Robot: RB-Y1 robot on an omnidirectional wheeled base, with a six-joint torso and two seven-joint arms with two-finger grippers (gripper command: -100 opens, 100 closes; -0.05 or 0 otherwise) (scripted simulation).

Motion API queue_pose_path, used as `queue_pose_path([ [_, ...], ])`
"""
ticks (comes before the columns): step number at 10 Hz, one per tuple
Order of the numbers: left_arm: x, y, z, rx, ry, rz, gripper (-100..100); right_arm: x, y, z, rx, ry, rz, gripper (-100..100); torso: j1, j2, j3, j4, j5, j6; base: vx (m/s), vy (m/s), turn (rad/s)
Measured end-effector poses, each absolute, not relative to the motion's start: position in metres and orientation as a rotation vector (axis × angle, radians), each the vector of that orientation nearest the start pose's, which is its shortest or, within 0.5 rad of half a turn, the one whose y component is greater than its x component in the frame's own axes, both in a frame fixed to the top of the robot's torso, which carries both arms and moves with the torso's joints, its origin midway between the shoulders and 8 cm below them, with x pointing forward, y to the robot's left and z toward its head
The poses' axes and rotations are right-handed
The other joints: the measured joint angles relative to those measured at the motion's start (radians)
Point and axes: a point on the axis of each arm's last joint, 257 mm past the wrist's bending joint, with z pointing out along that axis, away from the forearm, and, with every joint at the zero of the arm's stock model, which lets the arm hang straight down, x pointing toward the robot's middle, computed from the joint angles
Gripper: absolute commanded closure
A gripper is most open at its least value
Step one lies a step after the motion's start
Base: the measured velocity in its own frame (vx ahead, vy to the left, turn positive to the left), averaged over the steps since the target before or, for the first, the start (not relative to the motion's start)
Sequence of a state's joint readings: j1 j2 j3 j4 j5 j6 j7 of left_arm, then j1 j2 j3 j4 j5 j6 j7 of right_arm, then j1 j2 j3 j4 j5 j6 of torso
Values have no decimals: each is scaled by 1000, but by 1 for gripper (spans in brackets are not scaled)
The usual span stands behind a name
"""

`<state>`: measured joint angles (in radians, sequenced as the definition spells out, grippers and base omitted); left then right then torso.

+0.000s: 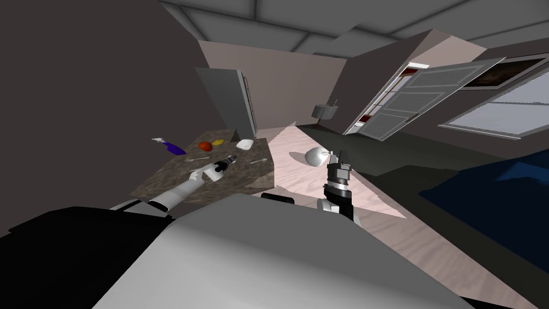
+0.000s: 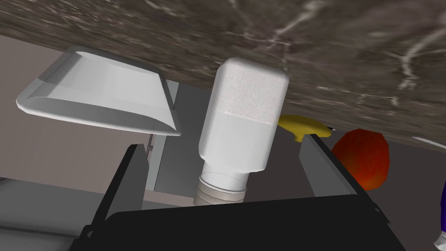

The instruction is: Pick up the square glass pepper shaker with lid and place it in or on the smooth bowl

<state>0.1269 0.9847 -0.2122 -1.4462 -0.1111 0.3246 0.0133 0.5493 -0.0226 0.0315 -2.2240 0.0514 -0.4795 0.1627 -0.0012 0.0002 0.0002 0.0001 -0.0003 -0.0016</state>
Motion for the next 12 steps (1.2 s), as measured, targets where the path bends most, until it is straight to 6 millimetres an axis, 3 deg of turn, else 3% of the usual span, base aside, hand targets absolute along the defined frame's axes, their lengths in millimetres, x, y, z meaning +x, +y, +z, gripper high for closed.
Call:
queue_pose_path([
  [8, 434, 590, -318, -690, 1944, 4, -100, 355, -270, -22, 637, 788, 1109, 0, -1, -2, -1, 0, 0, 0, 52, -36, 16],
  [9, 434, 590, -318, -688, 1944, 4, 100, 355, -270, -22, 637, 788, 1109, 0, 0, 0, 0, 0, 0, 1, 0, 0, 0],
  [12, 435, 590, -316, -684, 1942, 4, 100, 355, -270, -22, 637, 788, 1109, 0, 2, 0, 0, -1, 1, 0, 0, 0, 0],
])
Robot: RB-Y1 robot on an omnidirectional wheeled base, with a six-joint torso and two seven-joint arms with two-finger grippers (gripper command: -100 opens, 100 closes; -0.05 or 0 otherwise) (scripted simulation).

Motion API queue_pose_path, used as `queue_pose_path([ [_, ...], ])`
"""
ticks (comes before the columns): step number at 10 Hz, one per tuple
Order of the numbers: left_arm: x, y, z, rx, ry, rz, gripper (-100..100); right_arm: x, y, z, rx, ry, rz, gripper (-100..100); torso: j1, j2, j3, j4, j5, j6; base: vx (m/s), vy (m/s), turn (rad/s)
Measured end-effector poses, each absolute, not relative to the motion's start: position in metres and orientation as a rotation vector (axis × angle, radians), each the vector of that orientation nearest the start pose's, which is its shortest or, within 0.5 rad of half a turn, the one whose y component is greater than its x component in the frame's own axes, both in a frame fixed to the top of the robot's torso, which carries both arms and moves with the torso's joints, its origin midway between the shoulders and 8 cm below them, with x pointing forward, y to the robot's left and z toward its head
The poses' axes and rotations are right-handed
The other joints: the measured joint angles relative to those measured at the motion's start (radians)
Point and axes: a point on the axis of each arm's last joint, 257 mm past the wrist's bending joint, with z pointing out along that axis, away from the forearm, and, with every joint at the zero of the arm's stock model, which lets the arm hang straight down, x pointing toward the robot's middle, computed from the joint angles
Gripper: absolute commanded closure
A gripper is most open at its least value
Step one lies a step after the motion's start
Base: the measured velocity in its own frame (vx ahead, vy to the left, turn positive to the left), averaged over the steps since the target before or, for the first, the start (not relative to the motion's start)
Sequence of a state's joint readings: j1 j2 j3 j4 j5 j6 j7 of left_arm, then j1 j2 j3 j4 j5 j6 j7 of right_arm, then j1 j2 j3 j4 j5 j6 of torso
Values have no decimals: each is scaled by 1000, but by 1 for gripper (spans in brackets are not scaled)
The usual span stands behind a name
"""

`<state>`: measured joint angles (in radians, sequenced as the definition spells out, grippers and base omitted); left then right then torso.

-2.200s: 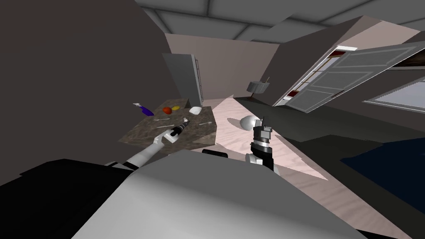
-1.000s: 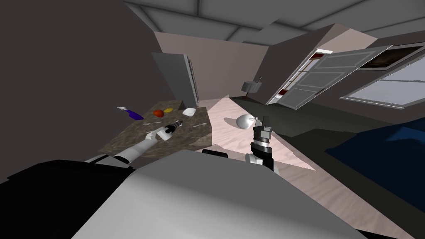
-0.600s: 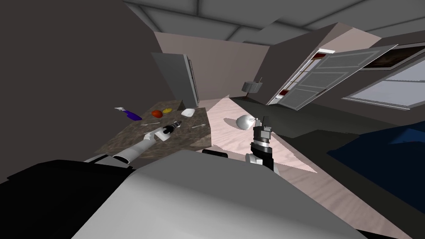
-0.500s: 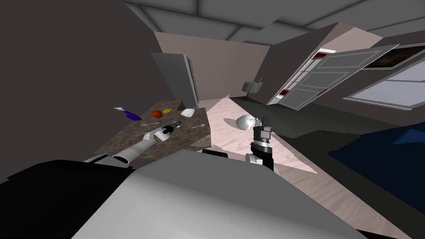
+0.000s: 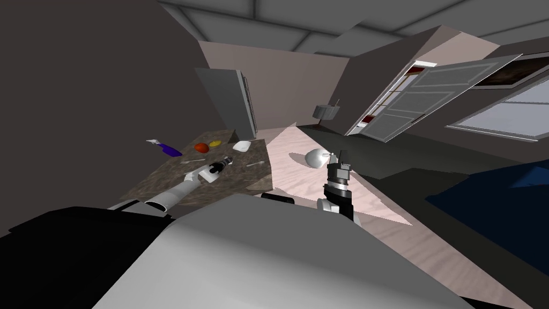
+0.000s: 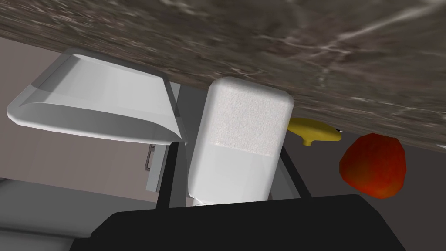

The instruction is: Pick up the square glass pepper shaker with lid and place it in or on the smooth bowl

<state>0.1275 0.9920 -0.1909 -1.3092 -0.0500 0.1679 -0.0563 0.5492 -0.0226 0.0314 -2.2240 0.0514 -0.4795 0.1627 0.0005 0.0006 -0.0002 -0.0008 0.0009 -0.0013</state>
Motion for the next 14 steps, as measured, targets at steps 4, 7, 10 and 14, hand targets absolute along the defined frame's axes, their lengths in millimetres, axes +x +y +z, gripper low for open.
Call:
queue_pose_path([
  [4, 437, 586, -316, -685, 1943, 3, 100, 355, -270, -22, 636, 788, 1109, 0, 3, 3, 2, 1, 0, 1, -35, 26, -17],
  [7, 442, 572, -313, -693, 1942, 6, 100, 355, -270, -22, 637, 788, 1109, 0, 3, 6, 4, 2, 0, 0, -68, 44, -16],
  [10, 446, 562, -309, -699, 1938, 11, 100, 355, -270, -22, 637, 788, 1109, 0, 2, 4, 3, 2, 0, 0, -50, 31, -17],
  [14, 445, 562, -305, -709, 1938, 20, 100, 355, -270, -22, 637, 788, 1109, 0, 0, 0, 1, 1, 0, 1, 8, -2, -76],
])
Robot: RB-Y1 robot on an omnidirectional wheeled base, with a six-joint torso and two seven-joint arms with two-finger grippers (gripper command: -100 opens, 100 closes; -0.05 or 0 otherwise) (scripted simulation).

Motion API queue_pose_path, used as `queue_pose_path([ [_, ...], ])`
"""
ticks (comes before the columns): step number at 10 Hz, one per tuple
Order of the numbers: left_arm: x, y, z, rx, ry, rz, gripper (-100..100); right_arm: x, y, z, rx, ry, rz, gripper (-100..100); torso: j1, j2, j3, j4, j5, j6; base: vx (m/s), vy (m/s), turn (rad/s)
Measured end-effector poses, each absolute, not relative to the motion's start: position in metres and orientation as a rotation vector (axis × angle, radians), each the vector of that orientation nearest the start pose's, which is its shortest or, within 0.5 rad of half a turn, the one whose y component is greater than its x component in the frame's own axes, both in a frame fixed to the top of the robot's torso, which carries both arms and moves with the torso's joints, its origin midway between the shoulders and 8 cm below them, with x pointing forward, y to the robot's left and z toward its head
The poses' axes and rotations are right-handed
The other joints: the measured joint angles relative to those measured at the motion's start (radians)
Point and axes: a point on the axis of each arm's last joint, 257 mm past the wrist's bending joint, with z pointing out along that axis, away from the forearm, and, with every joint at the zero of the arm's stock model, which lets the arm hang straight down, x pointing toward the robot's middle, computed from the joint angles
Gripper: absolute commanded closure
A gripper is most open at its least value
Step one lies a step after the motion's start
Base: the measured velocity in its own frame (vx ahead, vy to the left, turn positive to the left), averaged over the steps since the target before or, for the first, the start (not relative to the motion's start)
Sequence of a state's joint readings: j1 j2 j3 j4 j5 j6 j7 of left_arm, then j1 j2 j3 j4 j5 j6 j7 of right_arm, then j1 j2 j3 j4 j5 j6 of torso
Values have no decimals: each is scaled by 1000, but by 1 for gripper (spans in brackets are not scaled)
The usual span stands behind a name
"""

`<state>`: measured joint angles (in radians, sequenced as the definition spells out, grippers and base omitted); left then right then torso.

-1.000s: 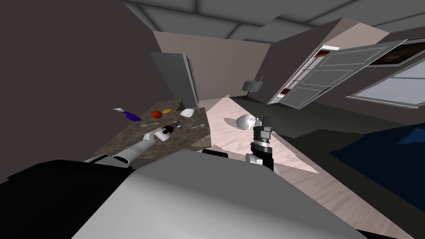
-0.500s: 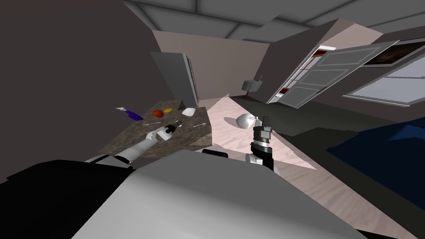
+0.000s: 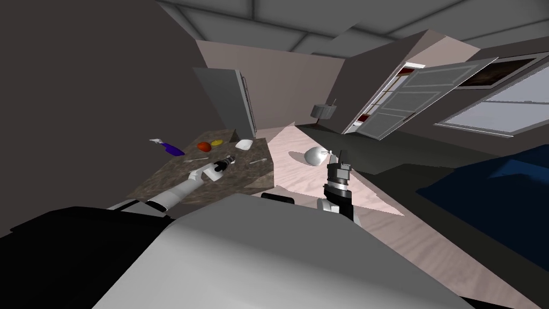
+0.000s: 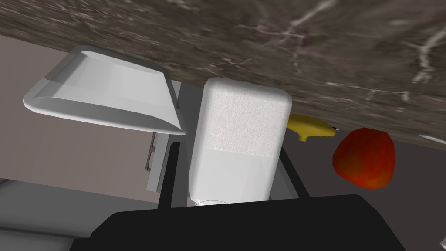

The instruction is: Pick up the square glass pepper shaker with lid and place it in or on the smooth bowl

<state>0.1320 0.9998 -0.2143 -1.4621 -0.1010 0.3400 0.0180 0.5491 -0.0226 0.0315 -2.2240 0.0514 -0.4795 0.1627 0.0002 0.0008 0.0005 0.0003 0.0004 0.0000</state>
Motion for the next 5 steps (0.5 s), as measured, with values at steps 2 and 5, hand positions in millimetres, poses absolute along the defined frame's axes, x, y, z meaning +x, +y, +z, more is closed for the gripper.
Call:
queue_pose_path([
  [2, 441, 579, -297, -734, 1938, 44, 100, 355, -270, -22, 637, 788, 1109, 0, 0, -3, -2, -1, 0, 0, 36, 3, -99],
  [5, 433, 603, -285, -775, 1939, 85, 100, 355, -270, -22, 637, 788, 1109, 0, 1, -3, -2, -2, 0, -1, 30, 3, -132],
])
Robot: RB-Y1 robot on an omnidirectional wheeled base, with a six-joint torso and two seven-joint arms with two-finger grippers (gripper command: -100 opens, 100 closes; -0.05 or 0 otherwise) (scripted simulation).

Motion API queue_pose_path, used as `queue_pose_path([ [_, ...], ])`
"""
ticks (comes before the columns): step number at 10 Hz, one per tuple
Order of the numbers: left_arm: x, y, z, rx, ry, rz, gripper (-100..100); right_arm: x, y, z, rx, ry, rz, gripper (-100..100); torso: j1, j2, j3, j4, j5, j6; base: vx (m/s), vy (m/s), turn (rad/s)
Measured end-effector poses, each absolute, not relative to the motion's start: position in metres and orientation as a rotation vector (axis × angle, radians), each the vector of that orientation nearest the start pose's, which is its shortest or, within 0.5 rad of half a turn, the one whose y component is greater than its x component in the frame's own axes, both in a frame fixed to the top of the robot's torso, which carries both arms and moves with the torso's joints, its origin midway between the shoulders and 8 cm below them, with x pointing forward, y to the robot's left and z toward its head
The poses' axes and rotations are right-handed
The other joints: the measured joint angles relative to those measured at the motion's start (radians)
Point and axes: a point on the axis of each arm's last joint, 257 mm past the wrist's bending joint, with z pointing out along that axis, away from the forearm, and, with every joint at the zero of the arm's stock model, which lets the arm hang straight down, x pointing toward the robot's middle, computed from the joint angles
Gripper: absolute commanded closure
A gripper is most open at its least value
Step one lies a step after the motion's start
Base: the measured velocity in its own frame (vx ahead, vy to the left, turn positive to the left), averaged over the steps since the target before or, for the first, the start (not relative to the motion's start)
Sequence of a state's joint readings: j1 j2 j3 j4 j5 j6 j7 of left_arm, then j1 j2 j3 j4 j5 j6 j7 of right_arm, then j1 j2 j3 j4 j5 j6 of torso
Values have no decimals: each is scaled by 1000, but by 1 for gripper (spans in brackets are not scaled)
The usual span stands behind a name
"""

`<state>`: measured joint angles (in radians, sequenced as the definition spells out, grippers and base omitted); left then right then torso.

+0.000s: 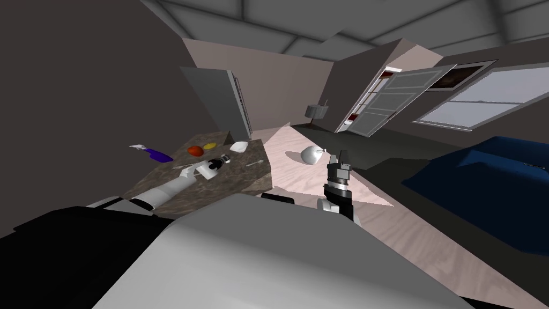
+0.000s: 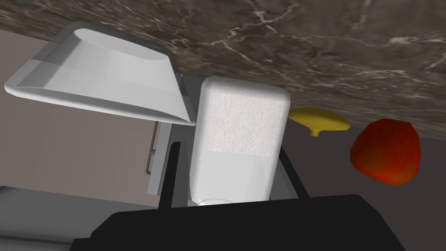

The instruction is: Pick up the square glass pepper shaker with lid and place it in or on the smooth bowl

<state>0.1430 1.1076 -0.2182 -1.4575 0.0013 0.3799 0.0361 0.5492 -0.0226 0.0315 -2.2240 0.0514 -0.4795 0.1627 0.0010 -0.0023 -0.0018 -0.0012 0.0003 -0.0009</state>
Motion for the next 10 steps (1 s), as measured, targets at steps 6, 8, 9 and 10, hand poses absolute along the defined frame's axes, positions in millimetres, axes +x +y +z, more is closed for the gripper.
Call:
queue_pose_path([
  [6, 417, 651, -258, -869, 1931, 166, 100, 355, -270, -22, 637, 788, 1109, 0, -2, -1, -1, 0, 0, 1, 34, -11, -148],
  [8, 410, 668, -247, -906, 1924, 194, 100, 355, -270, -22, 637, 788, 1109, 0, -4, -1, -1, 0, -1, 1, 43, -22, -170],
  [9, 407, 673, -241, -922, 1922, 208, 100, 355, -270, -22, 637, 788, 1109, 0, -3, -1, -1, 0, -1, 1, 40, -8, -116],
  [10, 403, 678, -236, -936, 1919, 219, 100, 355, -270, -22, 637, 789, 1109, 0, -3, -1, 0, 0, 0, 0, 28, -3, -70],
])
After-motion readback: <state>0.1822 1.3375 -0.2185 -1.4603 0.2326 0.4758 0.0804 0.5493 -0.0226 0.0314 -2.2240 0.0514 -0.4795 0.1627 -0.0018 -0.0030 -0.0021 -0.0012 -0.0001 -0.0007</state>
